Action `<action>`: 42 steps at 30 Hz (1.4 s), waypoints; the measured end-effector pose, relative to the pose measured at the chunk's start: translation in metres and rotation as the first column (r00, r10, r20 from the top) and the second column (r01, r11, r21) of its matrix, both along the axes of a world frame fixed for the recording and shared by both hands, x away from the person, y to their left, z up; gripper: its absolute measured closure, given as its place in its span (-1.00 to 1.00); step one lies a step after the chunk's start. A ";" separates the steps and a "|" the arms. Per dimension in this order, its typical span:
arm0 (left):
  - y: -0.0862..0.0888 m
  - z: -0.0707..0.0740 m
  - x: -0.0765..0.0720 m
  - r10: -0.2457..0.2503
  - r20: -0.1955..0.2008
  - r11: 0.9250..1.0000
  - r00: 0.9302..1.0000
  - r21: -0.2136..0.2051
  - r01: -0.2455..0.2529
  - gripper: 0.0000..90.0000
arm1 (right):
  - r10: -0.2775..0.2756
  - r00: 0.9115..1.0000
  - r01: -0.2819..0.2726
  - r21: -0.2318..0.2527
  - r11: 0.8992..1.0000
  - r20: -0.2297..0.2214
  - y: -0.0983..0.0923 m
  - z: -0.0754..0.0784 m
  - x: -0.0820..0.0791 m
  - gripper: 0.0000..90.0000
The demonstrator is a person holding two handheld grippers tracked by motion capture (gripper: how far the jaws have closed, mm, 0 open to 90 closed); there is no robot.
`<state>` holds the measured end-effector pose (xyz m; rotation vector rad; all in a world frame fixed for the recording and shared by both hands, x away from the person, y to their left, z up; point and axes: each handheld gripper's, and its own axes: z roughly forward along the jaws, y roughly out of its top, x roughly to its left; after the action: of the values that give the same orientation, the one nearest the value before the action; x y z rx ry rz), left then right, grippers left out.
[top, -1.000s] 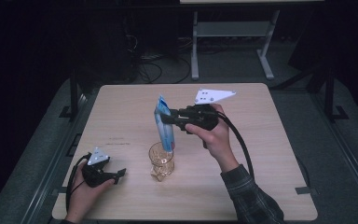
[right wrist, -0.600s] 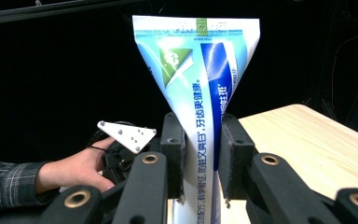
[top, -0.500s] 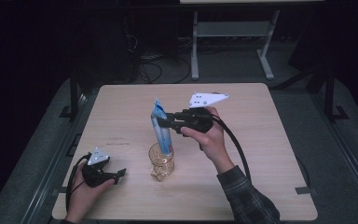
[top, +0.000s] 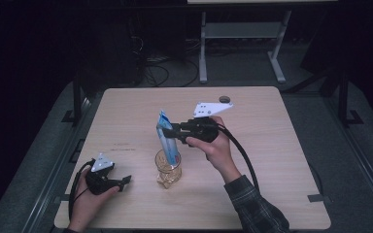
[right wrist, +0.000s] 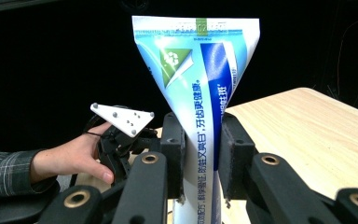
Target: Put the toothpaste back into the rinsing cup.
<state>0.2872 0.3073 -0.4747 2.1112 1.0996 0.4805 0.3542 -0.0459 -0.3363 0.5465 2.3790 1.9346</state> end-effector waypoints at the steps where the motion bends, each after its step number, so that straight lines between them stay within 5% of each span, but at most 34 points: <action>1: 0.000 0.000 0.000 0.000 0.000 1.000 1.000 0.001 0.000 -0.70 | 0.001 1.000 -0.001 -0.001 1.000 -0.001 0.000 -0.001 0.000 0.64; 42: 0.000 0.000 0.000 0.001 0.002 1.000 1.000 -0.001 -0.001 -0.70 | 0.006 0.999 -0.011 -0.136 0.991 -0.040 0.014 -0.041 -0.002 0.63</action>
<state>0.2872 0.3071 -0.4749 2.1090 1.0998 0.4822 0.3519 -0.0323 -0.3771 0.5718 2.5169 1.7637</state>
